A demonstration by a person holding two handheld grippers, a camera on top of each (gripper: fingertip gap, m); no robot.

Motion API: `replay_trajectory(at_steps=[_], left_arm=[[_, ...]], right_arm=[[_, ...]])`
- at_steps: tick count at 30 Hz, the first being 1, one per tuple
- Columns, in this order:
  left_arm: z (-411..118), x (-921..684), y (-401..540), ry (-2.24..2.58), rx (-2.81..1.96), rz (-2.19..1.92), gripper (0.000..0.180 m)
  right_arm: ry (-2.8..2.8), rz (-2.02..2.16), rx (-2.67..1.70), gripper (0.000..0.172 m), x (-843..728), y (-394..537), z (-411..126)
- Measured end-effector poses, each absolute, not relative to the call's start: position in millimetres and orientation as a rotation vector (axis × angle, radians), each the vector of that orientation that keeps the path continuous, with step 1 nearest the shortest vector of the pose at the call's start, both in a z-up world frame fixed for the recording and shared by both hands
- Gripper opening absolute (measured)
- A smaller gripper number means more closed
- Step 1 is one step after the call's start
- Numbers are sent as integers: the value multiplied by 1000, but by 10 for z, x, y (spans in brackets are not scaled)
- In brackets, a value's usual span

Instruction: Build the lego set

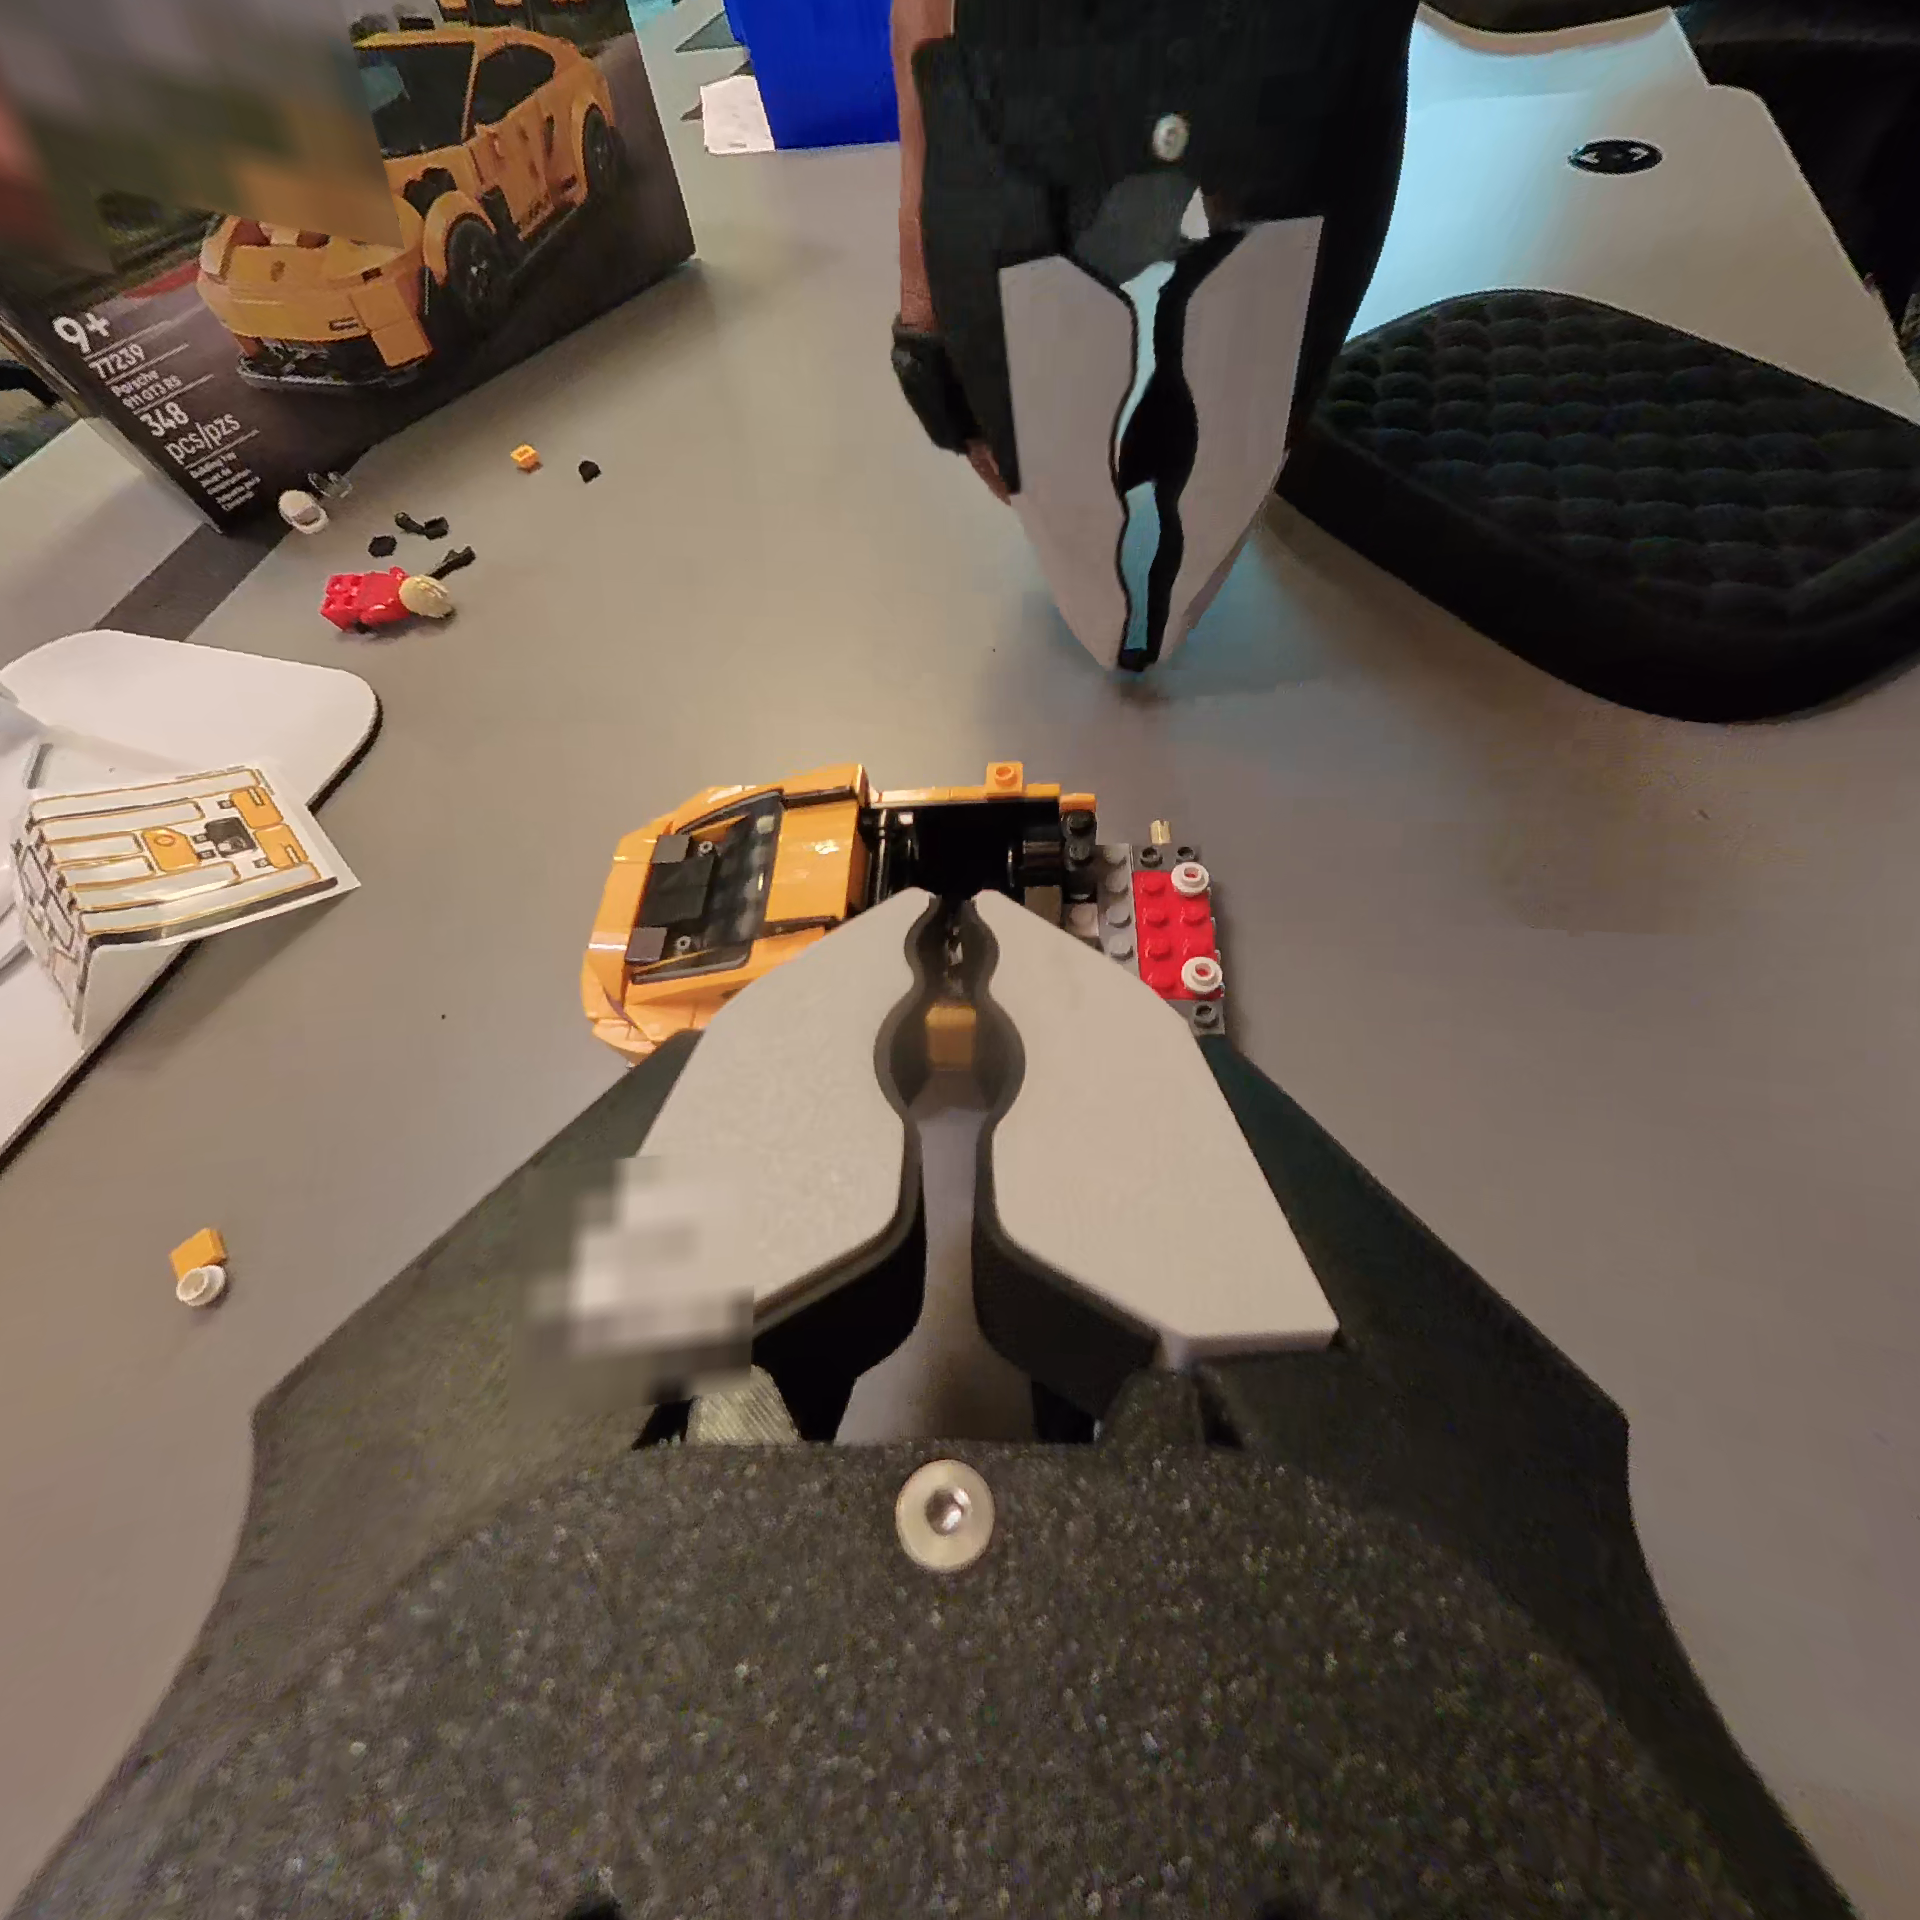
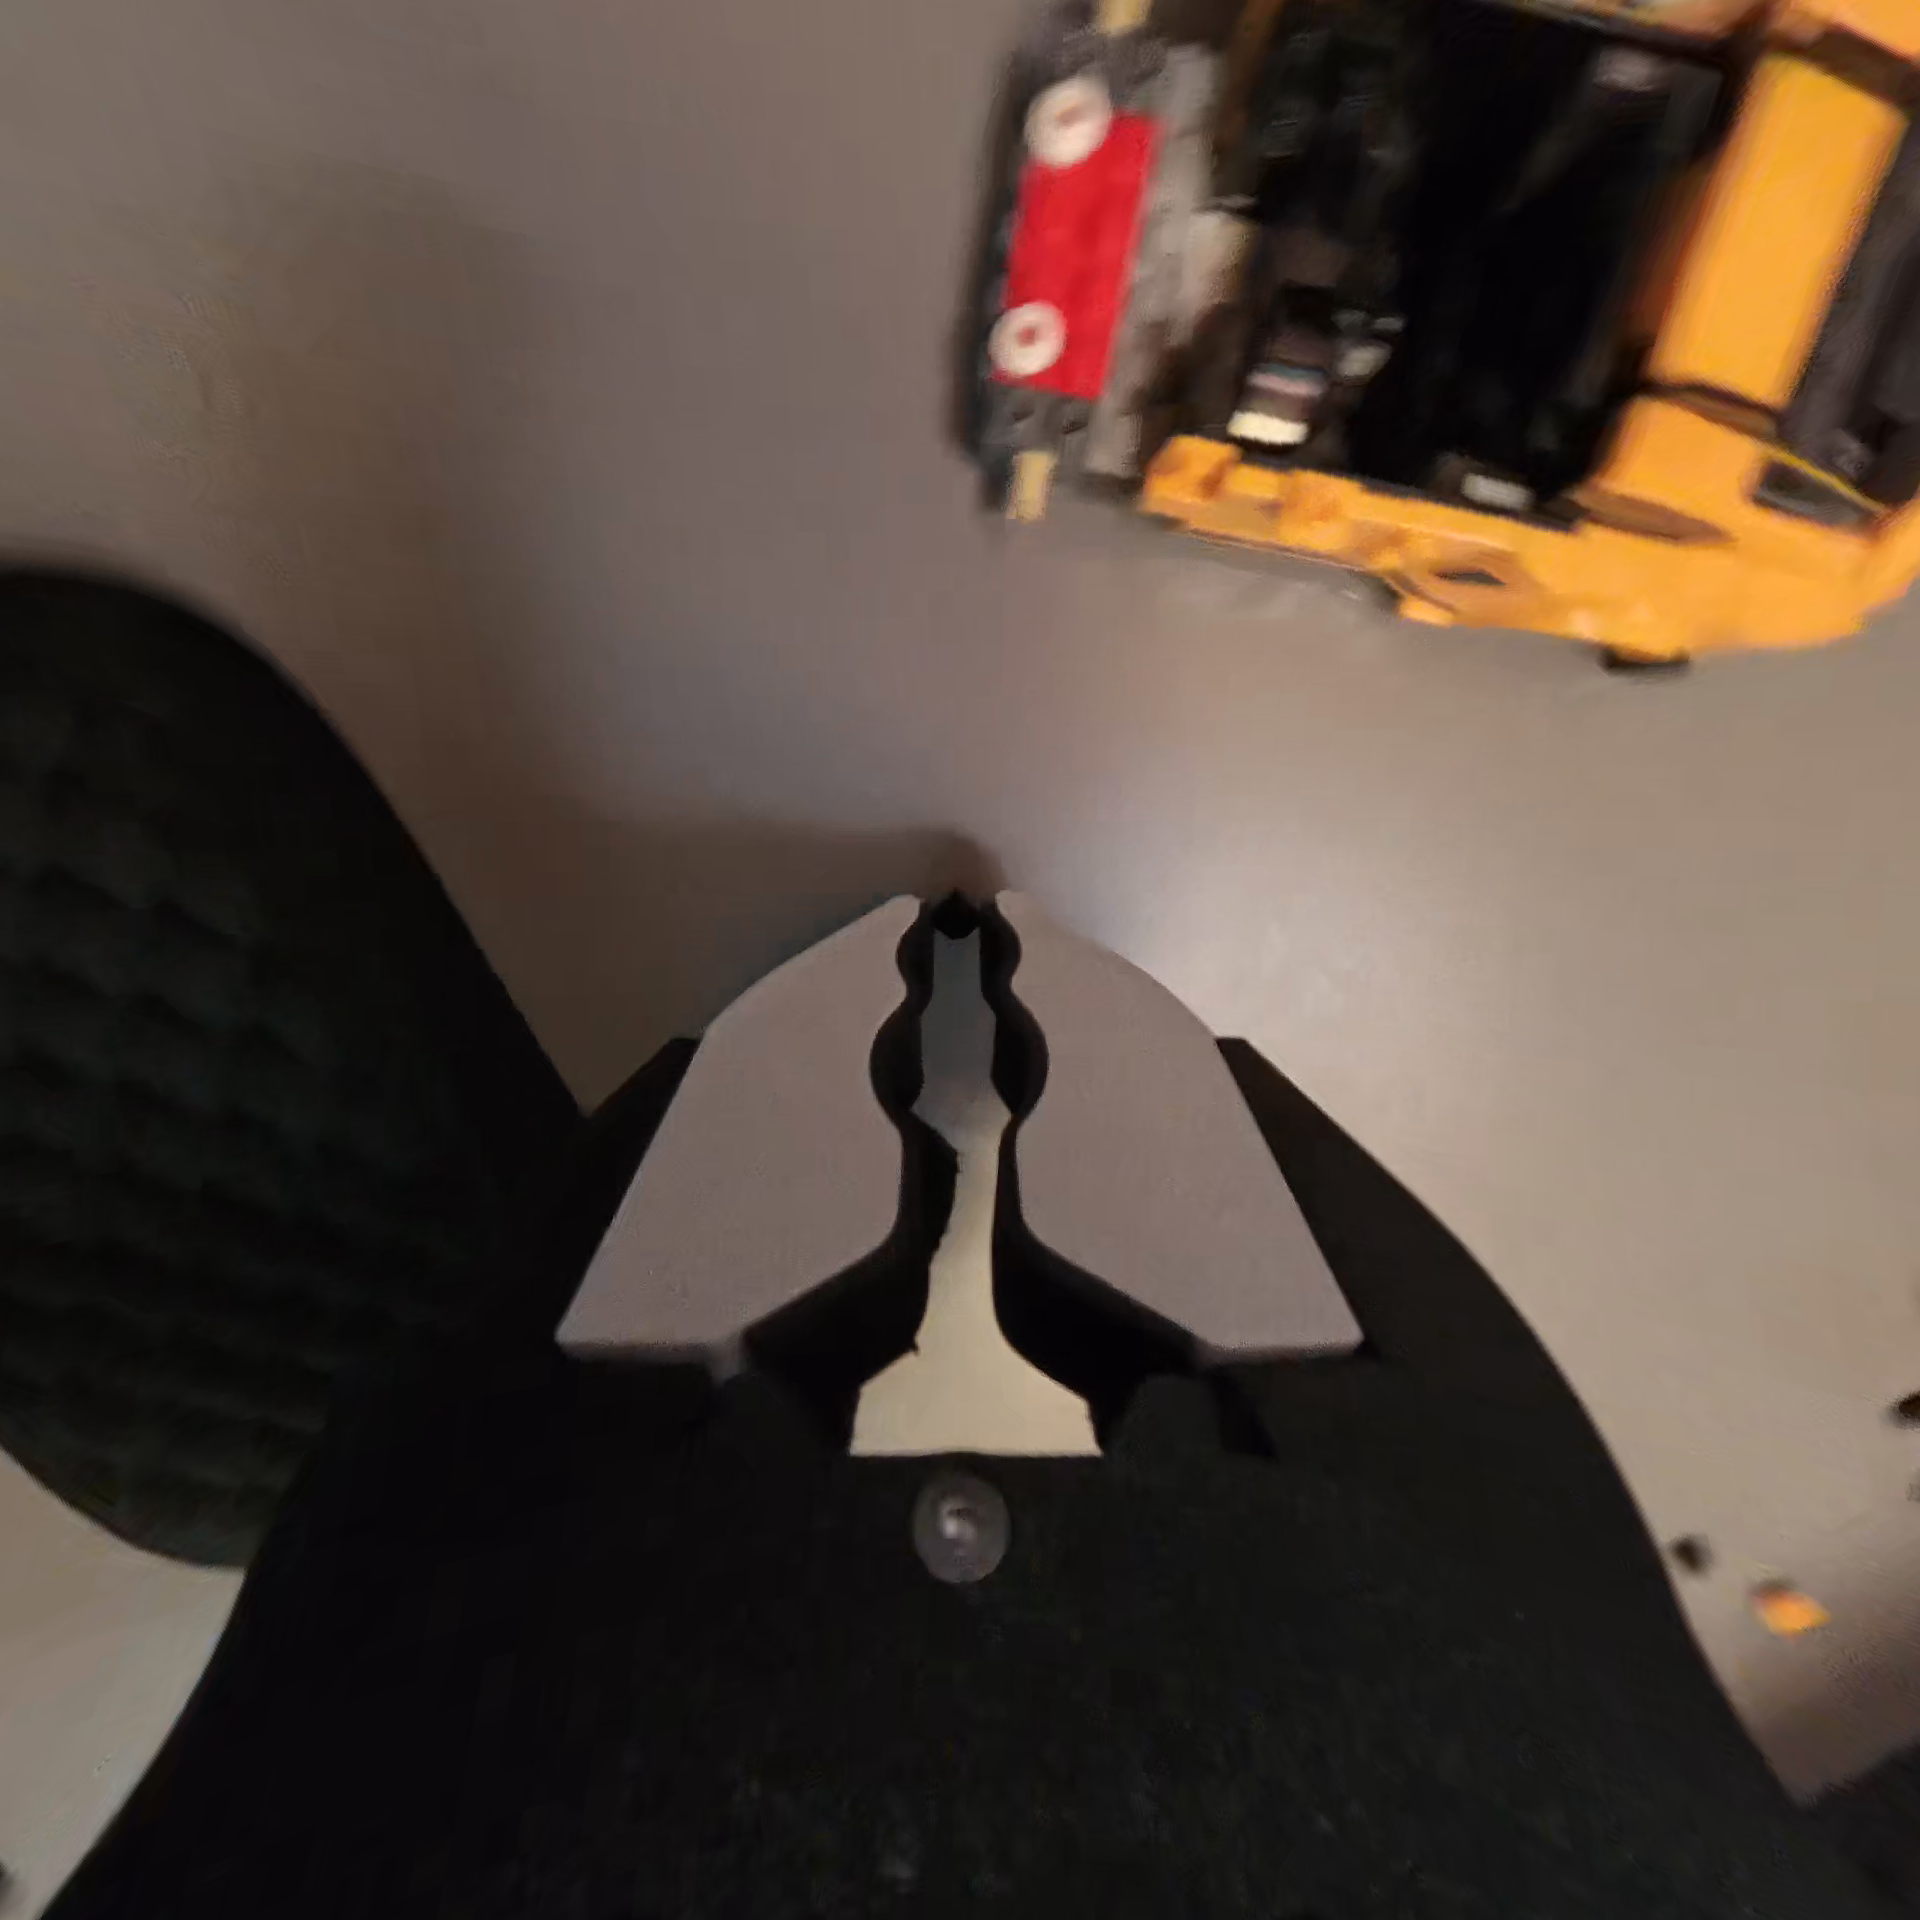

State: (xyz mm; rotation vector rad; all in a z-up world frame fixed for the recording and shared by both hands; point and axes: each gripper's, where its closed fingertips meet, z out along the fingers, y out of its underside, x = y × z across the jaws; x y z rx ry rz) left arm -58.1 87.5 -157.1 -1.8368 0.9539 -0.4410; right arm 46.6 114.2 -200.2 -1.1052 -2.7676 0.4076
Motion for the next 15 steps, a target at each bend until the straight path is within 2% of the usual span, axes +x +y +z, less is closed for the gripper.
replay_trajectory(at_steps=[6, 15], left_arm=[[-1505, -591, 880, 901, -1842, -467, 2], [-1456, -757, 907, 840, -1900, -403, 2]], right_arm=[[-2314, 635, -1677, 8, 46, 1075, -1616], [-2185, 489, -1819, 8, -233, 1037, -1587]])
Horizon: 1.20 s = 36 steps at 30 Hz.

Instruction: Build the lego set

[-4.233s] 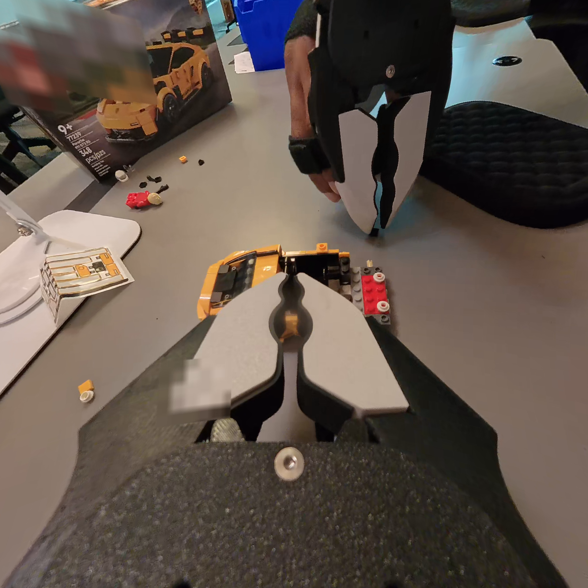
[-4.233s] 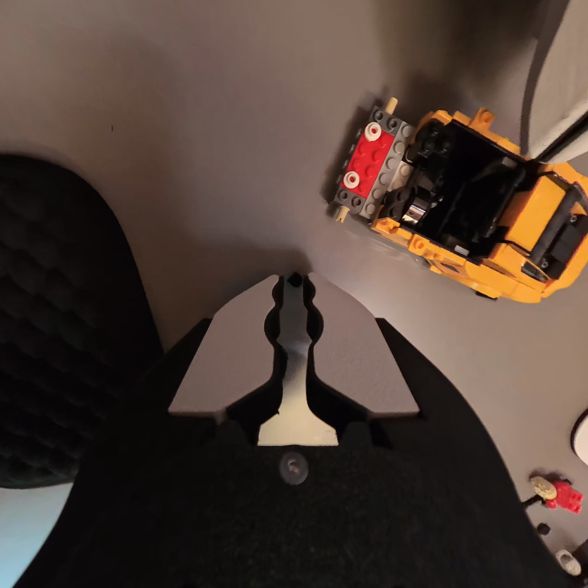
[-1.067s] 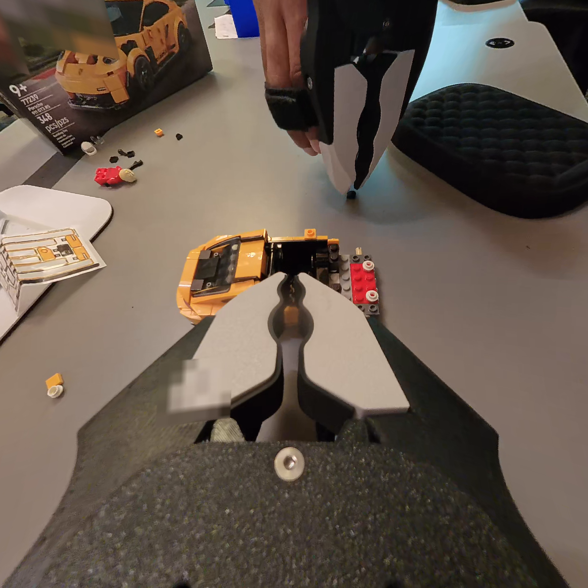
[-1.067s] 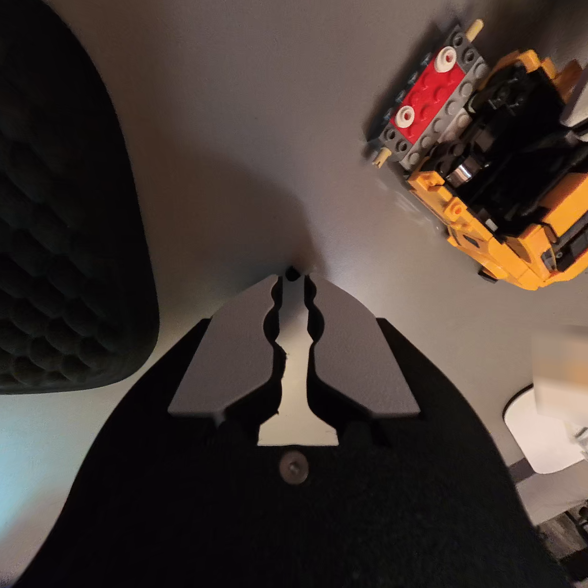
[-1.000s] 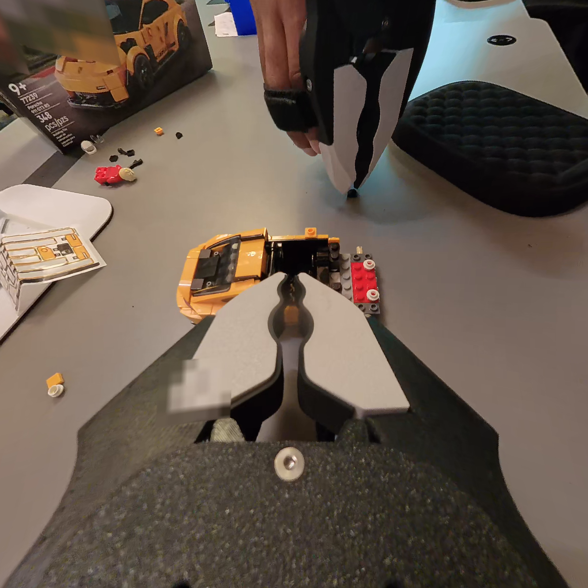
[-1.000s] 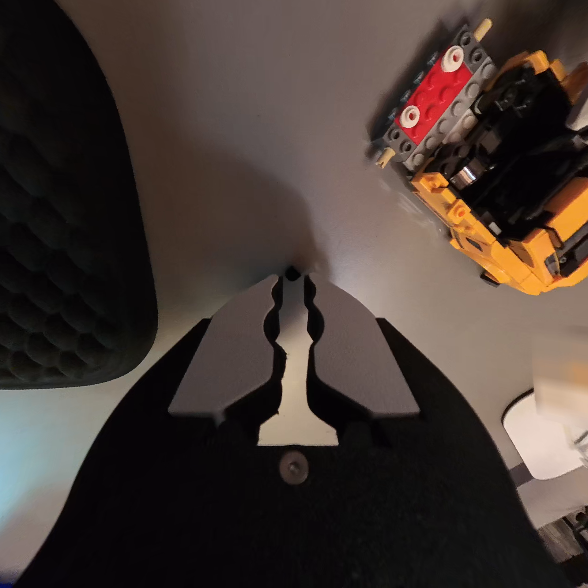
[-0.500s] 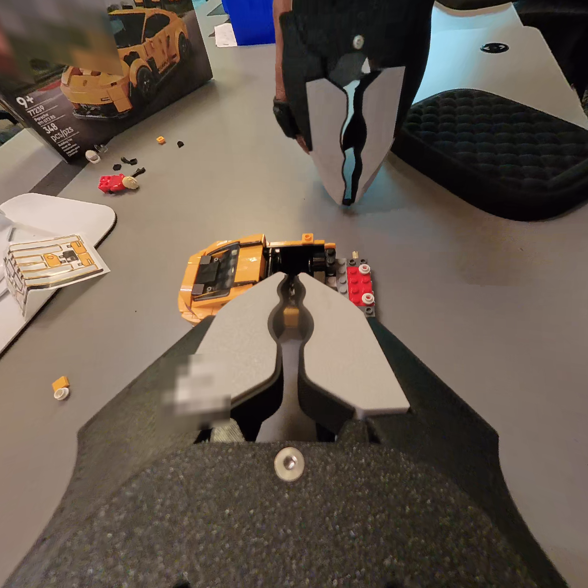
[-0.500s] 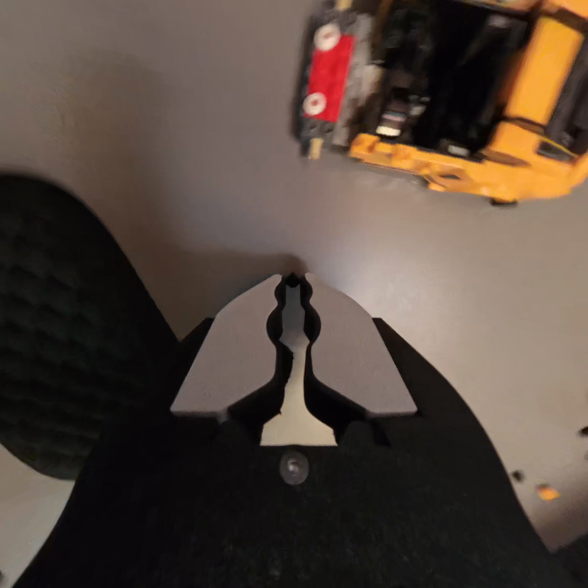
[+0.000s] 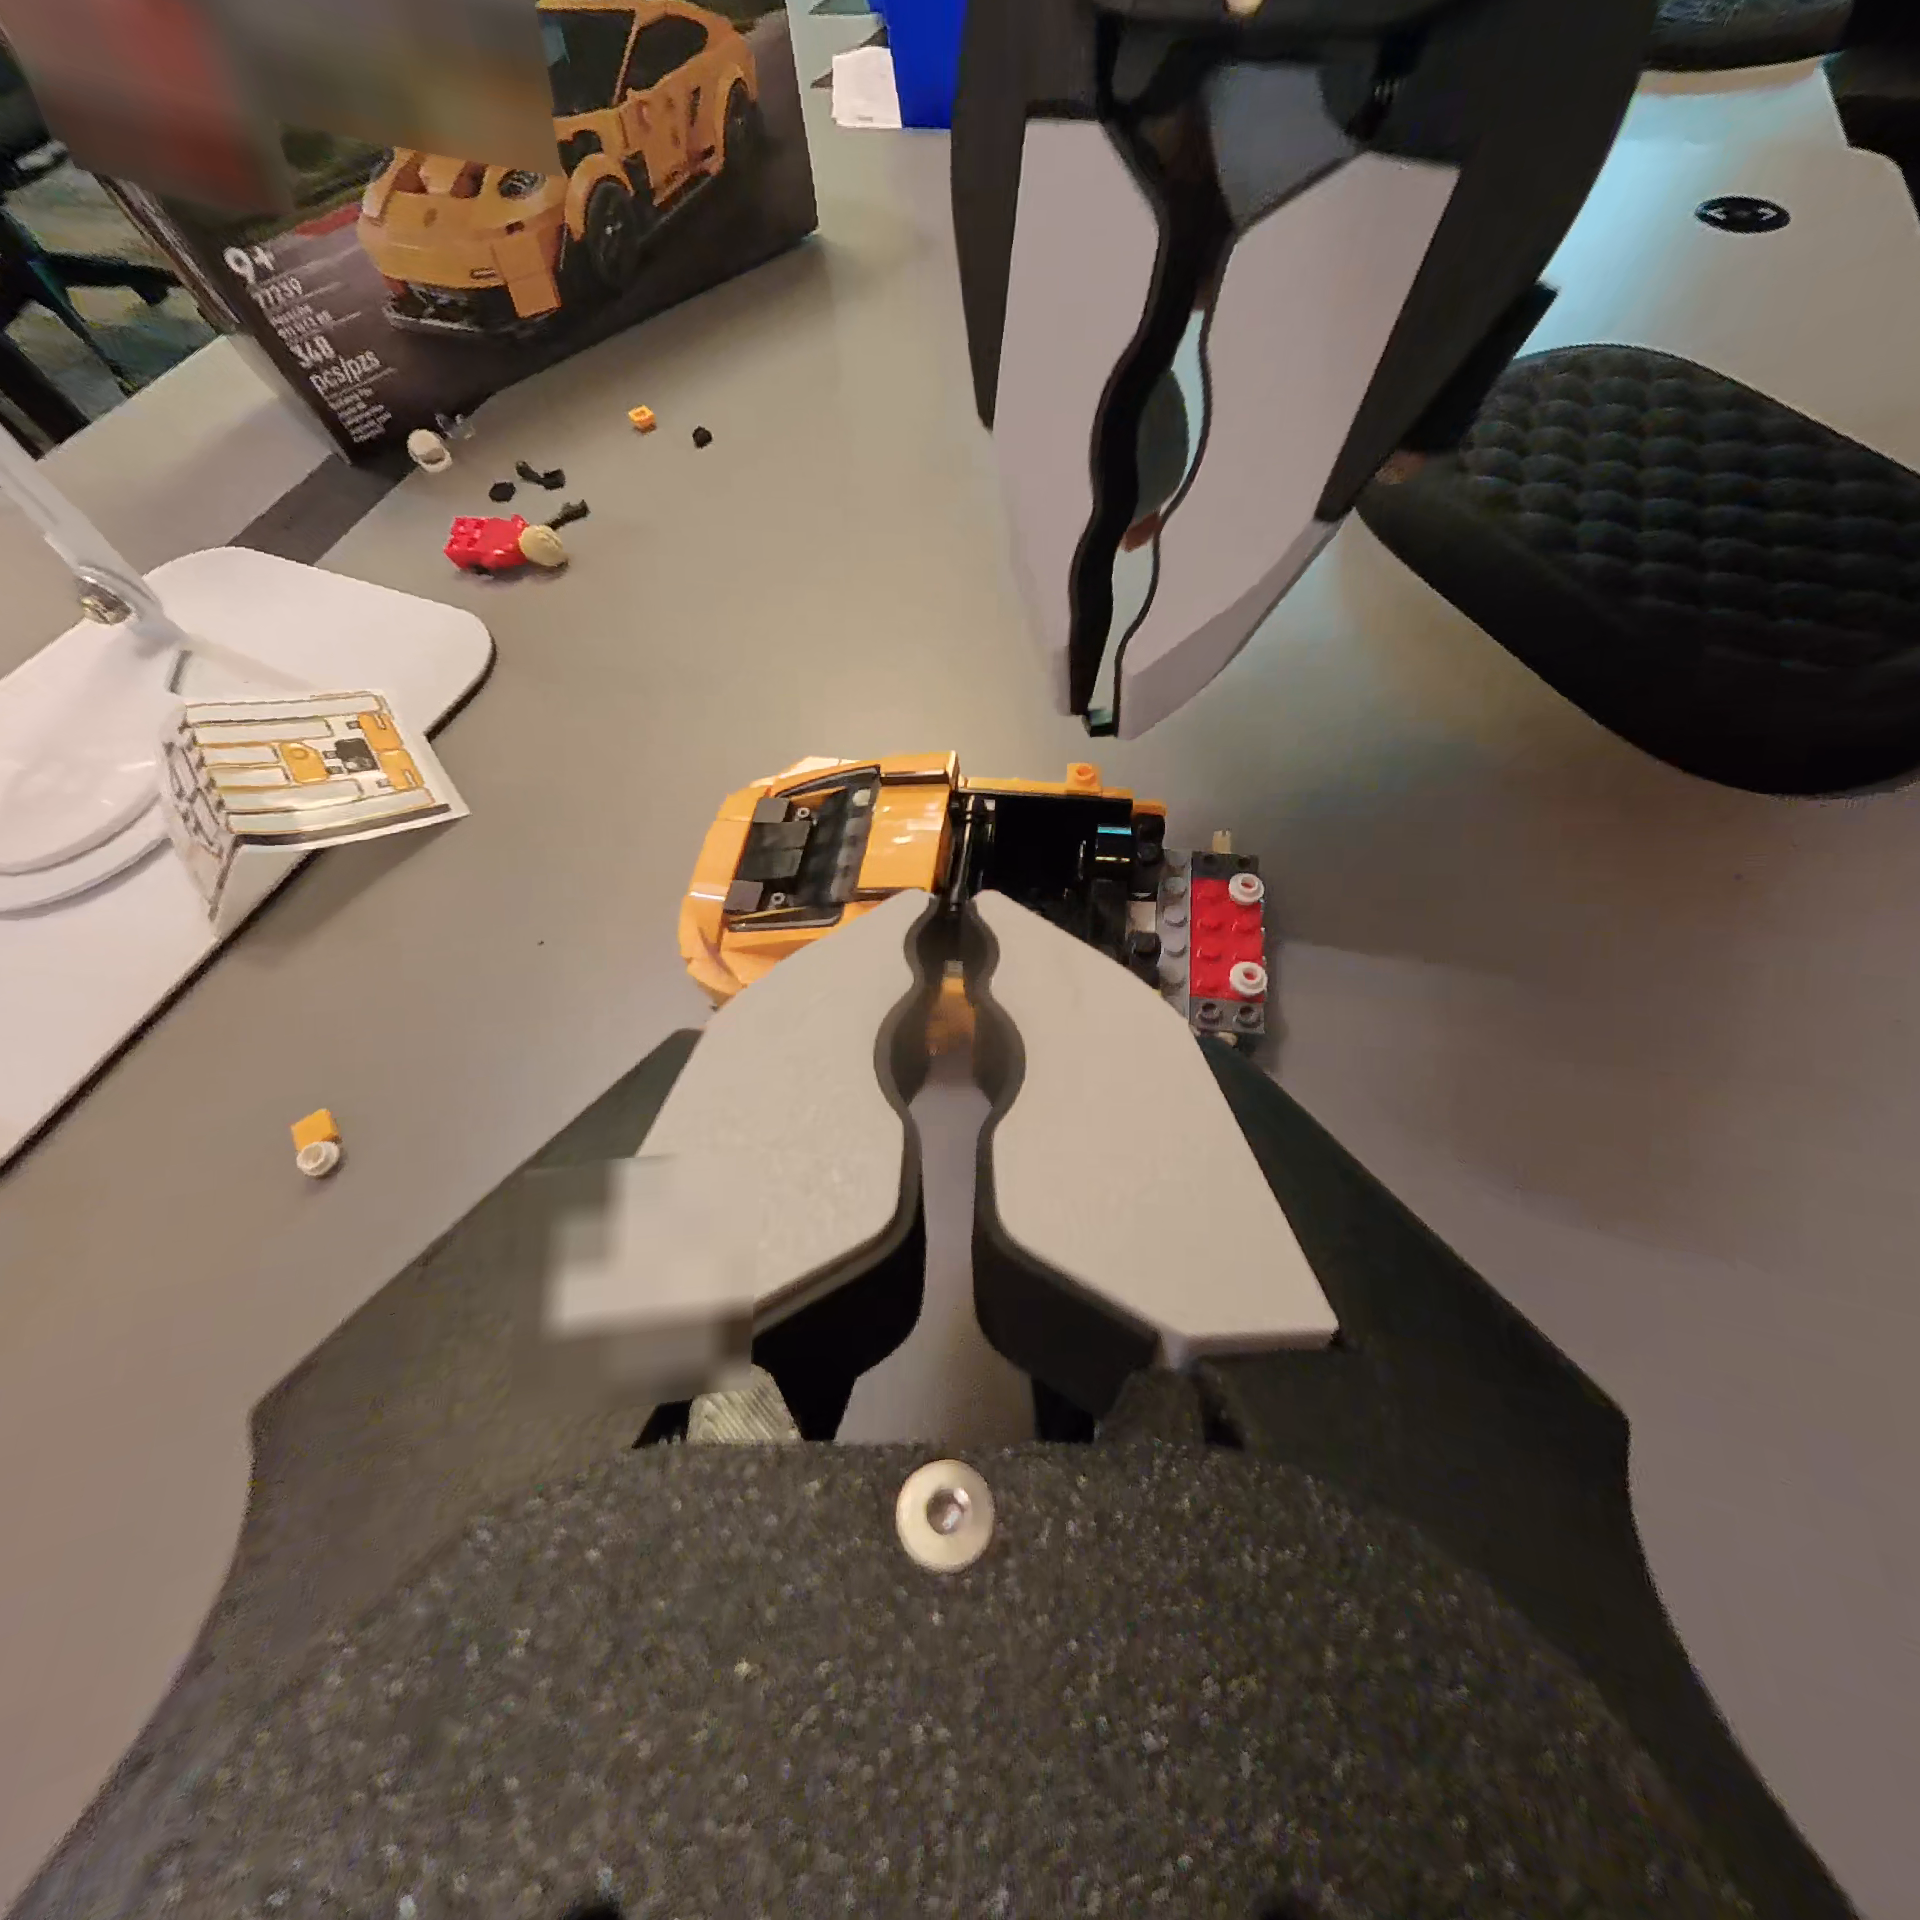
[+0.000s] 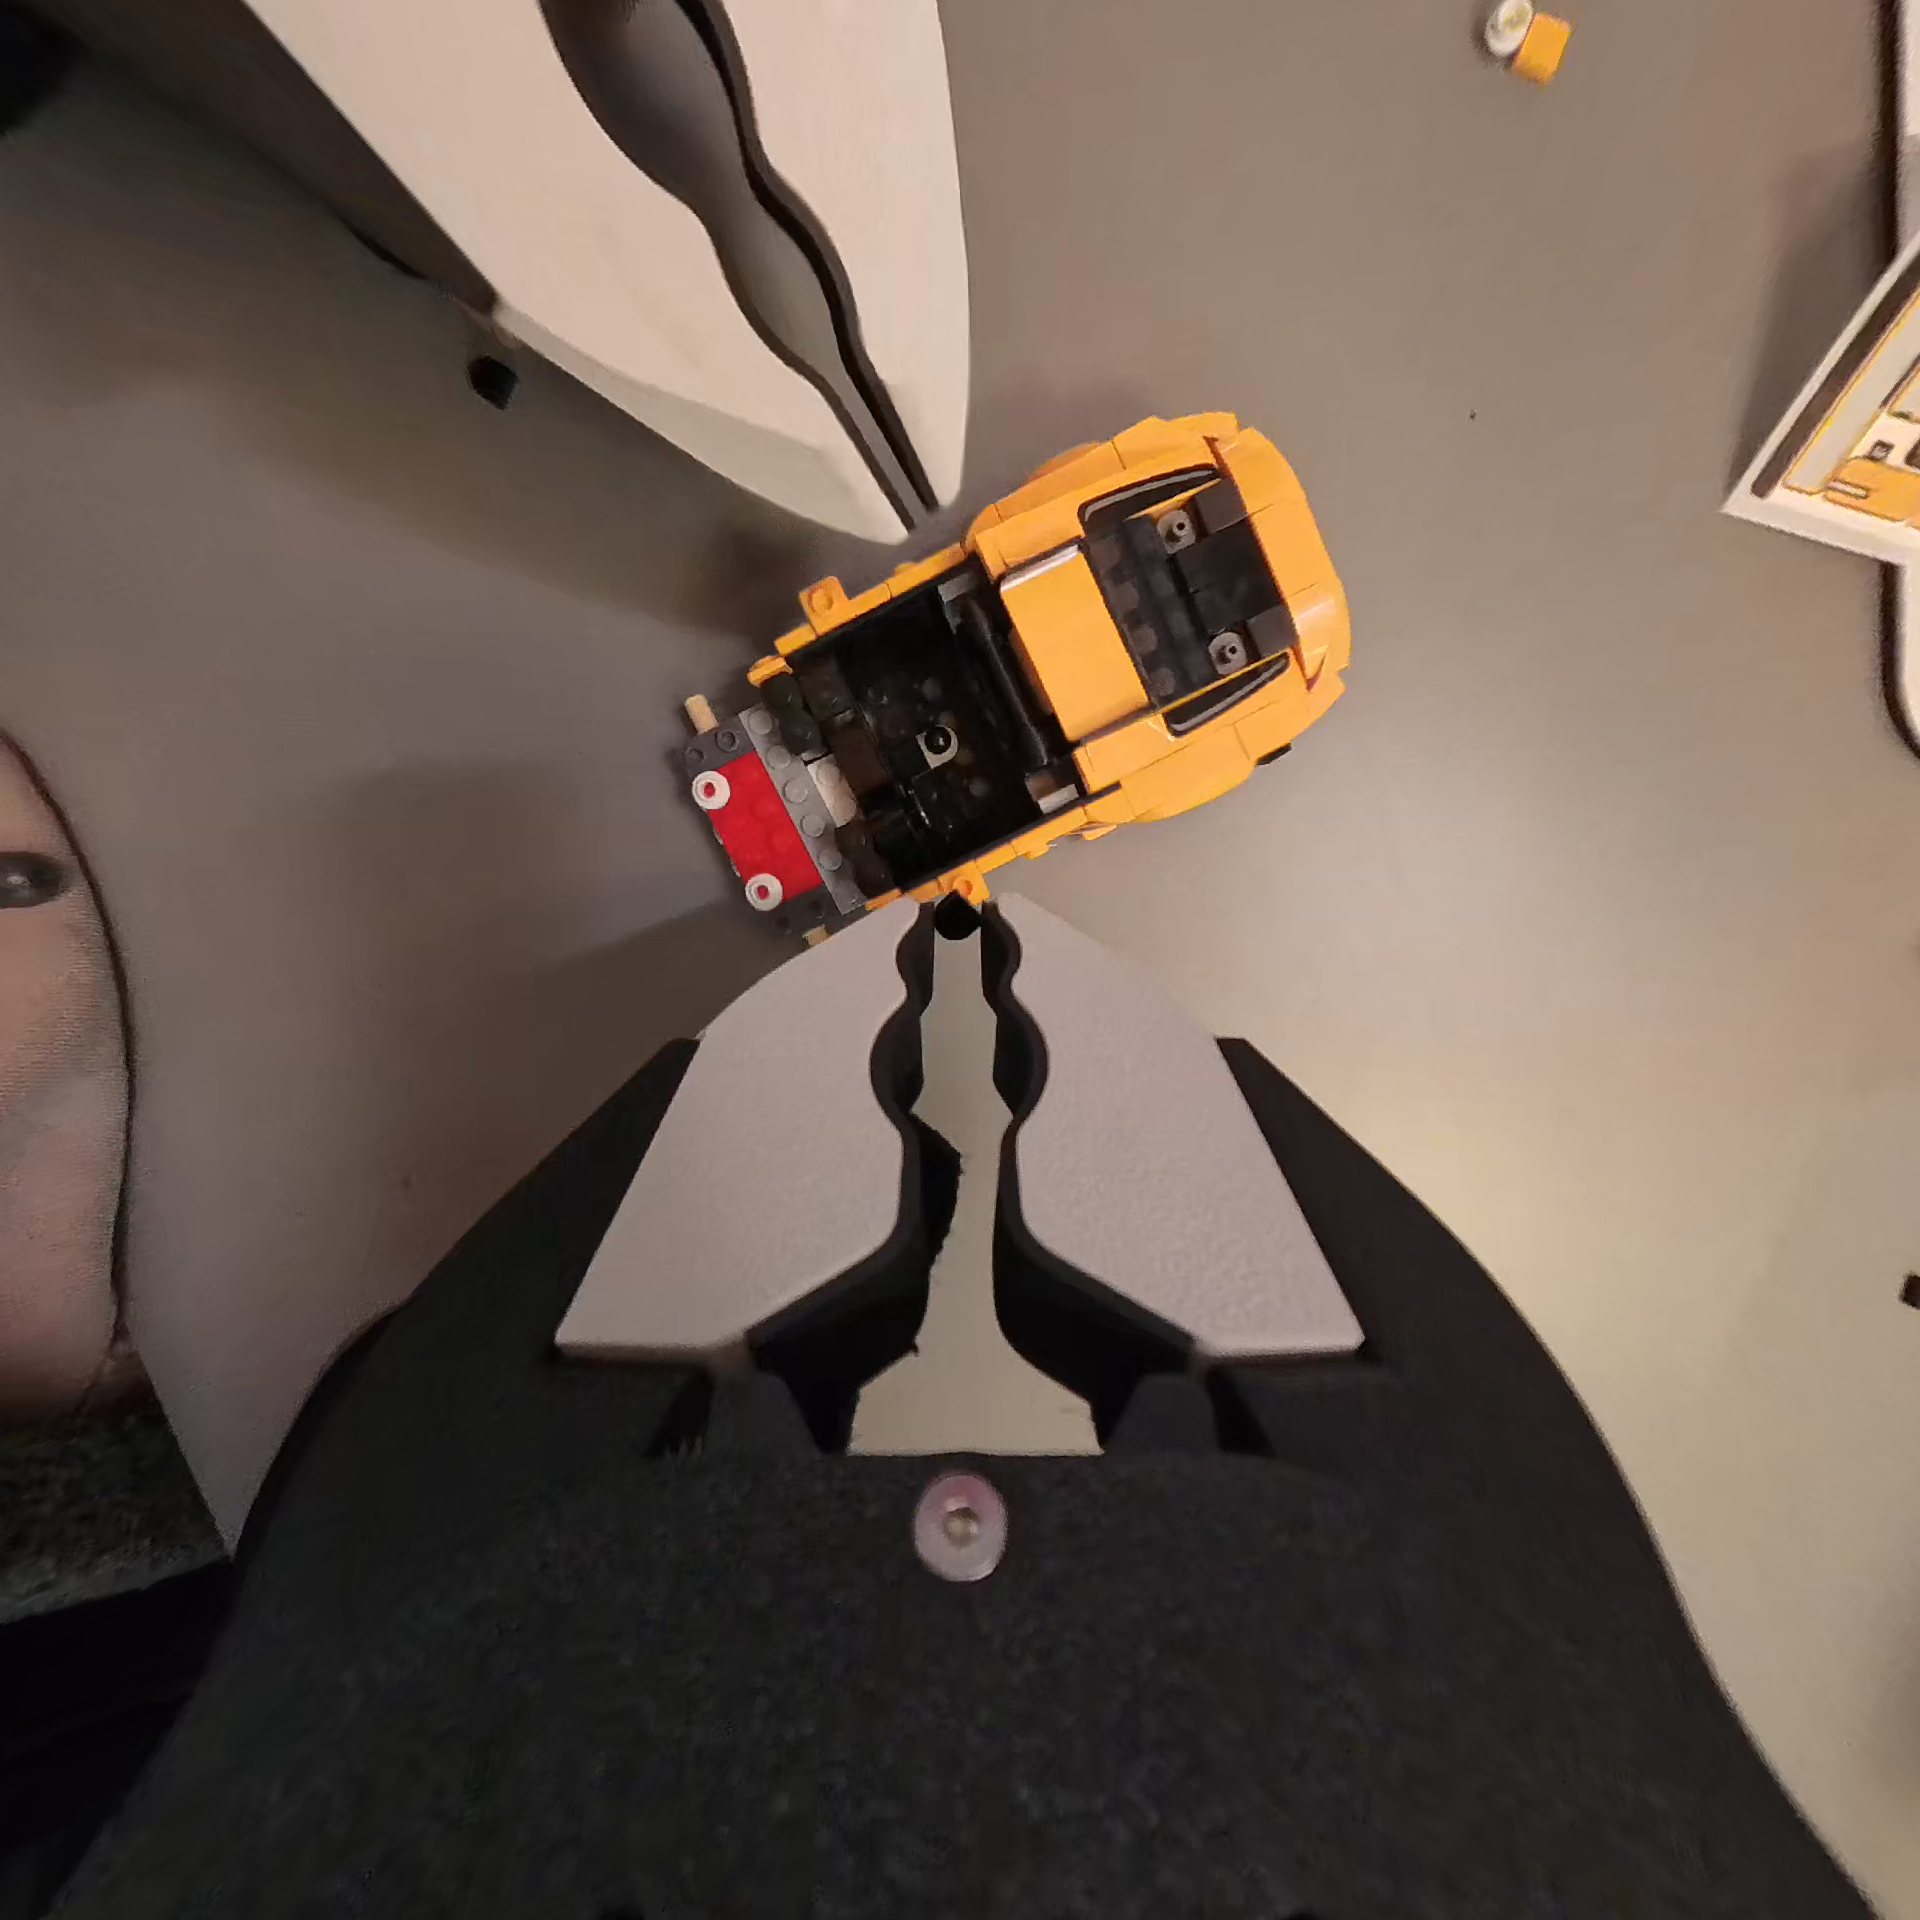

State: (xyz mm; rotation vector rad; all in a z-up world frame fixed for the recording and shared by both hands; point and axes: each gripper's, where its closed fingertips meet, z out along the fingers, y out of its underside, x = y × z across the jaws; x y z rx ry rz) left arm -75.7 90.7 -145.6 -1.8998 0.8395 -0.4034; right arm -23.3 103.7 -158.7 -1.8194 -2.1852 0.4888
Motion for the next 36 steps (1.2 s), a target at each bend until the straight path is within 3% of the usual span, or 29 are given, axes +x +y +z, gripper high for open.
replay_trajectory(at_steps=[36], left_arm=[[-1564, -751, 790, 905, -1928, -422, 3]], right_arm=[[-2111, 643, -1953, 10, -333, 1010, -1618]])
